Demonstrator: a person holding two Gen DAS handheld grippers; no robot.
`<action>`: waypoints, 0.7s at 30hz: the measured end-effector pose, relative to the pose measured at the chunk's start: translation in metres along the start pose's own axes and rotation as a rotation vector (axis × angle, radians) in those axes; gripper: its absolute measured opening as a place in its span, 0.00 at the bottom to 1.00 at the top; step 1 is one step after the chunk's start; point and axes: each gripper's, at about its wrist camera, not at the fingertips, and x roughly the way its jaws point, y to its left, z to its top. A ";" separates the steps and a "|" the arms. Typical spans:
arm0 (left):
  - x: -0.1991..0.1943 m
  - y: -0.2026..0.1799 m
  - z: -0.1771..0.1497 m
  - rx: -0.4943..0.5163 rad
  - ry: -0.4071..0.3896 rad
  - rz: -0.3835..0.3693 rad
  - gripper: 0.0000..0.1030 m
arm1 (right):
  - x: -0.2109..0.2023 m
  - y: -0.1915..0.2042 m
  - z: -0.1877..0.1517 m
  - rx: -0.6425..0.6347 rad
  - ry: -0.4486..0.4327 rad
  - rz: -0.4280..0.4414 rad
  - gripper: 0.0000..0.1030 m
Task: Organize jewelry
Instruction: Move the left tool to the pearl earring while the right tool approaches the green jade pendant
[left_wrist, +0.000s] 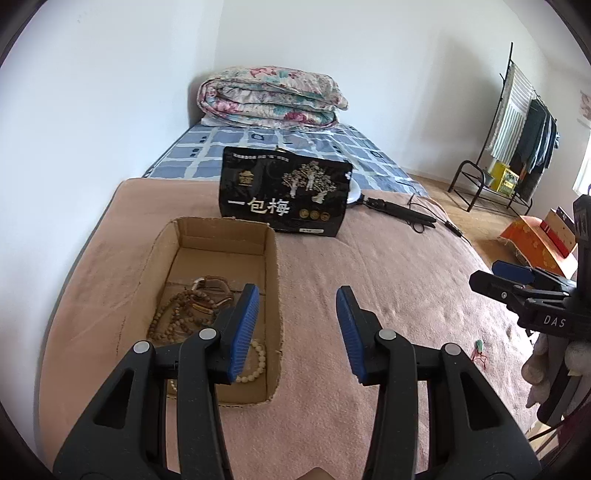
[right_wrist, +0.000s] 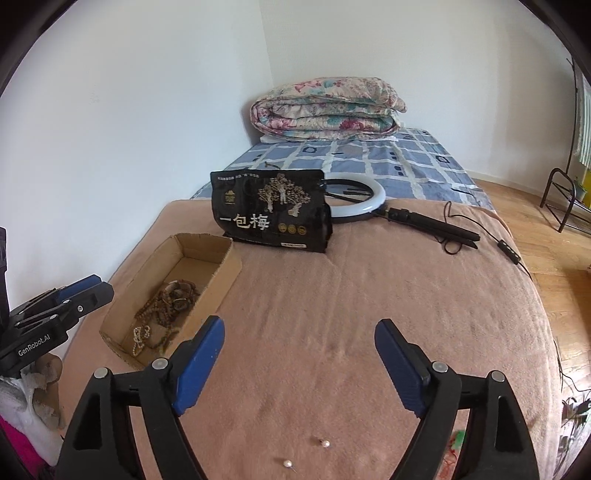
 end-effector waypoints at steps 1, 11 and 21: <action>0.001 -0.007 -0.002 0.009 0.004 -0.011 0.42 | -0.005 -0.009 -0.003 0.005 -0.001 -0.010 0.84; 0.014 -0.074 -0.037 0.106 0.074 -0.108 0.42 | -0.042 -0.096 -0.044 0.088 0.024 -0.097 0.87; 0.039 -0.113 -0.076 0.133 0.196 -0.200 0.35 | -0.035 -0.161 -0.096 0.154 0.179 -0.137 0.87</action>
